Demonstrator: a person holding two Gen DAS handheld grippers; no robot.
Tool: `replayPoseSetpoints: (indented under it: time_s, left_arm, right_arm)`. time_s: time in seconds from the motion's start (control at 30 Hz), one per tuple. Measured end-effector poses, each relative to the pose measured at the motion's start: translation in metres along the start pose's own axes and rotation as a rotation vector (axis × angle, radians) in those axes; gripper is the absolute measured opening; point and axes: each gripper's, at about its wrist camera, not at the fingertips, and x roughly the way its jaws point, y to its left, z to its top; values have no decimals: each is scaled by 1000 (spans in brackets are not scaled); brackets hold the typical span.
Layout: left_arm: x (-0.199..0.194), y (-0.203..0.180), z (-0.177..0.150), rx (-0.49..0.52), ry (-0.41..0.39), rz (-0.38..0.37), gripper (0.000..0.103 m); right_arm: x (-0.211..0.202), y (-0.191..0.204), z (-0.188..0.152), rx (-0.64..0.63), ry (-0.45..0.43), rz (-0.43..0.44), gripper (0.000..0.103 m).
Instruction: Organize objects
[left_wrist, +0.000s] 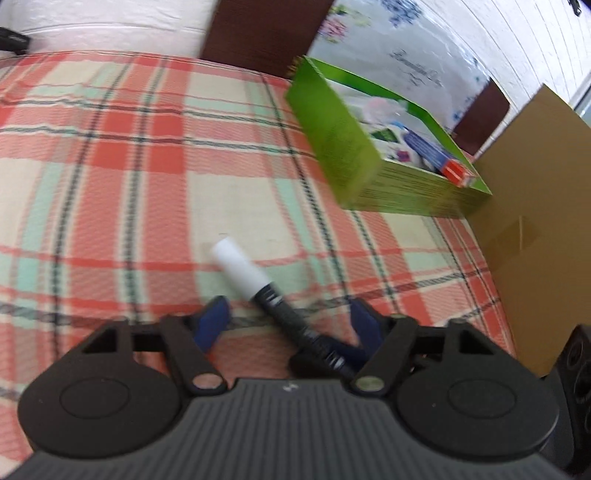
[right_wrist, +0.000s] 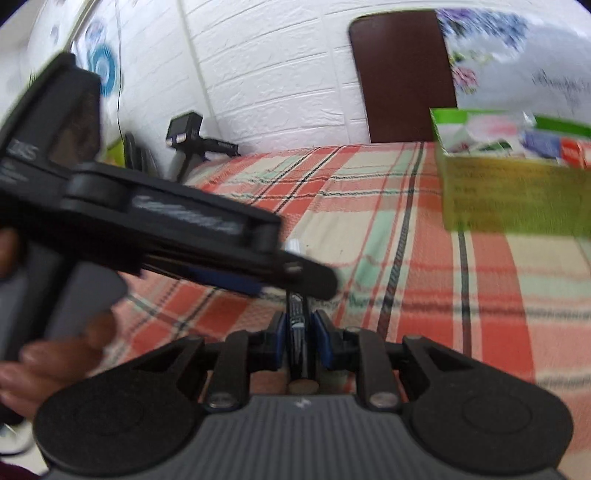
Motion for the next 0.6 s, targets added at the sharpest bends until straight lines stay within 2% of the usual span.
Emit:
replayPoseSetpoints:
  time_s: [0.07,0.13,0.2,0.27,0.4,0.6]
  left_arm:
    - [3,-7,3,7,12,12,38]
    - [5,-7,12,-30,34,-66,30]
    - [5,-16,24,-33,36,-105,29]
    - [3,-35,35,19,15,-117,29]
    - [4,-77,63,137,-35,-126,28]
    - [18,-119,101,256,-89,-116,29]
  right_arm:
    - [-7,1,-1,-21,-15,-28,18]
    - [-14,-4,0,-24,-44,-56,18]
    - [-23,-12,2,8,-77,-60,18]
    - [-31,-17,7,2,-126,-95,18]
    - [-46,-31,24,5,-228,-164,18]
    - [-49,-65,61,-3,-335,-247,18]
